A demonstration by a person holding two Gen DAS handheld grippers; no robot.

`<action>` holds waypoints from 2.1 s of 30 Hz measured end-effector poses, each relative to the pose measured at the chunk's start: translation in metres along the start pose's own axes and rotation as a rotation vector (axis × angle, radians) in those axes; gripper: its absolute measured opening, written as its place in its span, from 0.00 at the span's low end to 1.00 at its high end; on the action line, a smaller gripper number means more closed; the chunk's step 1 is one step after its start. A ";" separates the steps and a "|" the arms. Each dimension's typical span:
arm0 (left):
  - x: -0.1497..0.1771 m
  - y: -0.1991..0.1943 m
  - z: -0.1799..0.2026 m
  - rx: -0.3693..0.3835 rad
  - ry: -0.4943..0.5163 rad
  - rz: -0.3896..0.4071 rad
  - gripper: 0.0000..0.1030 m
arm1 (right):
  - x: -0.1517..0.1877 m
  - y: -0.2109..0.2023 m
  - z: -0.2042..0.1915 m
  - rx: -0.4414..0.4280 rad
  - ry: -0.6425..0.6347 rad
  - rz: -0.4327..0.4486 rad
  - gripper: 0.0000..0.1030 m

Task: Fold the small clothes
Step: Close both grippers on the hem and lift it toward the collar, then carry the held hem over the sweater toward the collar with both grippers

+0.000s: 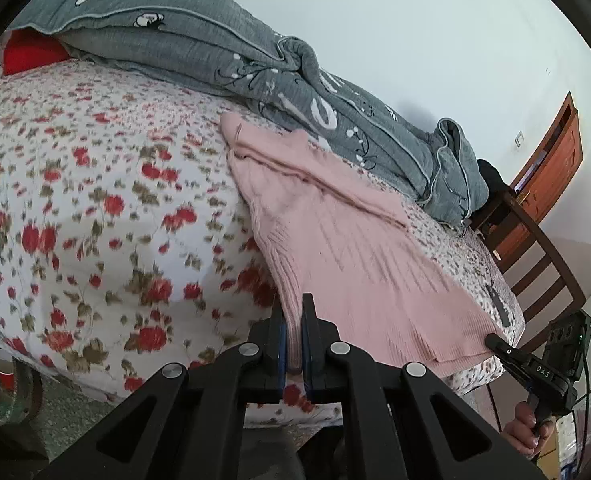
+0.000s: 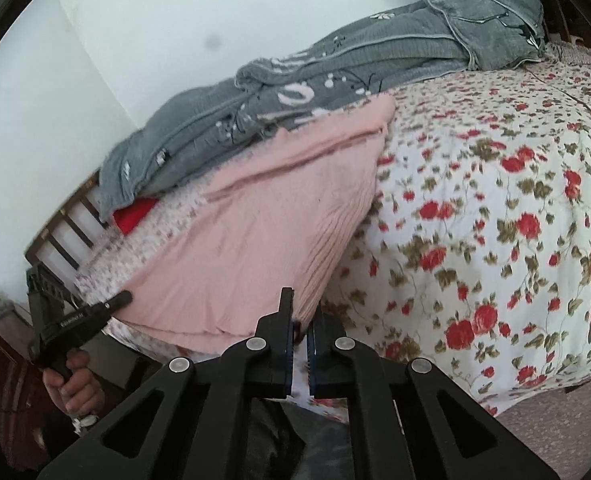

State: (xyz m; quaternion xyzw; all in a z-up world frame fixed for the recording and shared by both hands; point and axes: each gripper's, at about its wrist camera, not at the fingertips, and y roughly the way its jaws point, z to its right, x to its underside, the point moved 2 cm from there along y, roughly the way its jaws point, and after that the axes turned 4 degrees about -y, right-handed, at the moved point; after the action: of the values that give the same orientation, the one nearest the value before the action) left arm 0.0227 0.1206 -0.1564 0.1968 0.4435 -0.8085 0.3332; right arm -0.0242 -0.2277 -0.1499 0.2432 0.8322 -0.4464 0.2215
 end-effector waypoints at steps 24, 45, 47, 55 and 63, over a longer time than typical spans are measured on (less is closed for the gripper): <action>-0.105 -0.008 0.034 0.043 -0.106 0.067 0.06 | -0.119 -0.009 -0.005 -0.149 0.149 0.097 0.05; -0.213 0.113 0.037 -0.094 -0.066 0.065 0.06 | -0.221 0.095 0.032 -0.071 0.181 0.081 0.05; -0.221 0.129 0.036 -0.109 -0.063 0.059 0.06 | -0.229 0.111 0.042 -0.065 0.202 0.071 0.05; -0.244 0.199 0.014 -0.149 -0.094 0.005 0.06 | -0.252 0.178 0.073 -0.035 0.238 0.007 0.05; -0.256 0.269 -0.011 -0.155 -0.118 -0.066 0.10 | -0.269 0.247 0.103 0.029 0.261 -0.049 0.11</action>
State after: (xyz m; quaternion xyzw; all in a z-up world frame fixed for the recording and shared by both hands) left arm 0.3940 0.1195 -0.1628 0.1077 0.4905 -0.7925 0.3460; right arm 0.3509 -0.2521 -0.2012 0.2820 0.8531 -0.4281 0.0967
